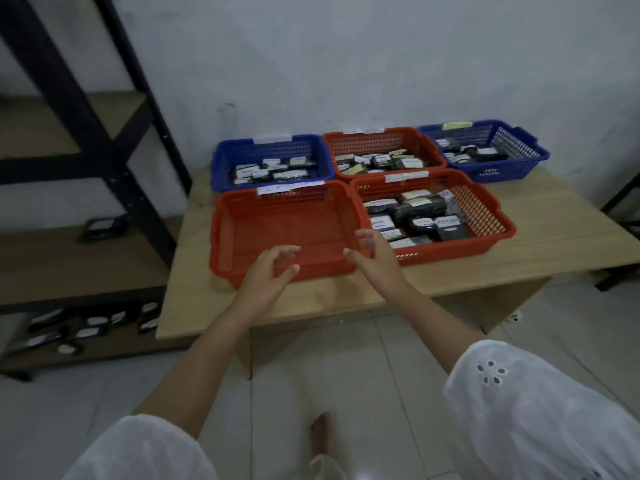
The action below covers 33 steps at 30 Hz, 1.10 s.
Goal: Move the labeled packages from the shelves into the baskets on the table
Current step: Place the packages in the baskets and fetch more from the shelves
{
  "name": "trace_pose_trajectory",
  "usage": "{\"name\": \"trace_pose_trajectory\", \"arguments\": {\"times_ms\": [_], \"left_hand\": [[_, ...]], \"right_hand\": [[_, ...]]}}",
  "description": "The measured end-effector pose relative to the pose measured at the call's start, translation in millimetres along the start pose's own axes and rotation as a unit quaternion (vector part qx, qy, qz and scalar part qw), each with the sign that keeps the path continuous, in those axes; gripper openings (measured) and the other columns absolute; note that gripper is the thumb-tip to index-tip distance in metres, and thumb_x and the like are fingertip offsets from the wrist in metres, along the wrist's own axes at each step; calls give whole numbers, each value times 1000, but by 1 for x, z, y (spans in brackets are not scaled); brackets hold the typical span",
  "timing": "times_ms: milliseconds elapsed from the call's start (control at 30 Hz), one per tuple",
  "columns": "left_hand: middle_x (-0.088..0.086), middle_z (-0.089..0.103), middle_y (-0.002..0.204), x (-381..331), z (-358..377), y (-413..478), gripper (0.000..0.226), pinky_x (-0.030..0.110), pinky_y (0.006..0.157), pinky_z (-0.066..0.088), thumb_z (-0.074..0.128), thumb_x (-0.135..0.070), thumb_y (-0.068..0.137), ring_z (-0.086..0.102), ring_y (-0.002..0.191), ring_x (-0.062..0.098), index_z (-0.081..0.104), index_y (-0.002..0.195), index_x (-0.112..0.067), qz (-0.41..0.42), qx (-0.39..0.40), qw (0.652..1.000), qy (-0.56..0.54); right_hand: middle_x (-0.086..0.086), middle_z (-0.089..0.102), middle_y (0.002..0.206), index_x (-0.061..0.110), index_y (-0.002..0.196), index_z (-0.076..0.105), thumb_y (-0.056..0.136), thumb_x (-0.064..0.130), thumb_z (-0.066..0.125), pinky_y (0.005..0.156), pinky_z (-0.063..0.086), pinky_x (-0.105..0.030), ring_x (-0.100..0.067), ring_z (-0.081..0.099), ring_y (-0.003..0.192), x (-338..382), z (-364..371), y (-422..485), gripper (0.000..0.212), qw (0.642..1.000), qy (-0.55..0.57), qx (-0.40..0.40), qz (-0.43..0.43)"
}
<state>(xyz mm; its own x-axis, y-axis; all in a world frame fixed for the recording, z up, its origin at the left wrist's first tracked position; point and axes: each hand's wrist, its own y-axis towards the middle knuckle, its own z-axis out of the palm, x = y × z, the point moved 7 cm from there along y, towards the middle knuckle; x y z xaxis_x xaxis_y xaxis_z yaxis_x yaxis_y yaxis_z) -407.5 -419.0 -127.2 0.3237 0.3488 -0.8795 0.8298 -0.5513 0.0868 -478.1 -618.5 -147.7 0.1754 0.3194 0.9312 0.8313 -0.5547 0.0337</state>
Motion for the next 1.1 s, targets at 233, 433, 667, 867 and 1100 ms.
{"name": "trace_pose_trajectory", "arguments": {"times_ms": [233,433,667,867,1100], "left_hand": [[-15,61,108,49,-103,-77,25,8,78,40,59,-23,92,56,101,-2,56,103,-44,-31,-14,999,0],[-11,59,110,105,-228,-129,32,9,79,43,59,-16,91,55,98,-8,56,105,-45,-41,-41,998,-2],[-3,57,115,184,-377,-183,34,16,91,42,64,-16,88,55,106,4,54,111,-39,-68,-66,995,43],[4,57,112,242,-454,-205,37,33,98,46,65,-11,87,56,105,12,53,110,-38,-93,-80,992,40],[-1,56,111,305,-497,-155,40,25,93,43,66,-13,86,54,100,8,51,110,-41,-113,-75,990,33]], "right_hand": [[-3,56,119,29,111,52,81,27,72,104,38,-44,-21,47,119,47,109,-54,36,993,-25,113,-30],[-2,54,119,28,112,52,81,24,72,101,39,-36,-18,48,117,112,245,-88,37,982,-10,174,-70],[2,52,121,31,115,49,83,28,70,96,38,-26,-11,46,118,181,435,-149,38,963,-3,249,-100],[7,49,118,34,114,47,83,29,69,81,33,-16,-5,42,111,197,538,-173,38,956,7,288,-62],[1,51,124,27,124,49,85,30,68,88,33,-24,-10,43,113,192,617,-122,44,957,-4,288,-18]]}}
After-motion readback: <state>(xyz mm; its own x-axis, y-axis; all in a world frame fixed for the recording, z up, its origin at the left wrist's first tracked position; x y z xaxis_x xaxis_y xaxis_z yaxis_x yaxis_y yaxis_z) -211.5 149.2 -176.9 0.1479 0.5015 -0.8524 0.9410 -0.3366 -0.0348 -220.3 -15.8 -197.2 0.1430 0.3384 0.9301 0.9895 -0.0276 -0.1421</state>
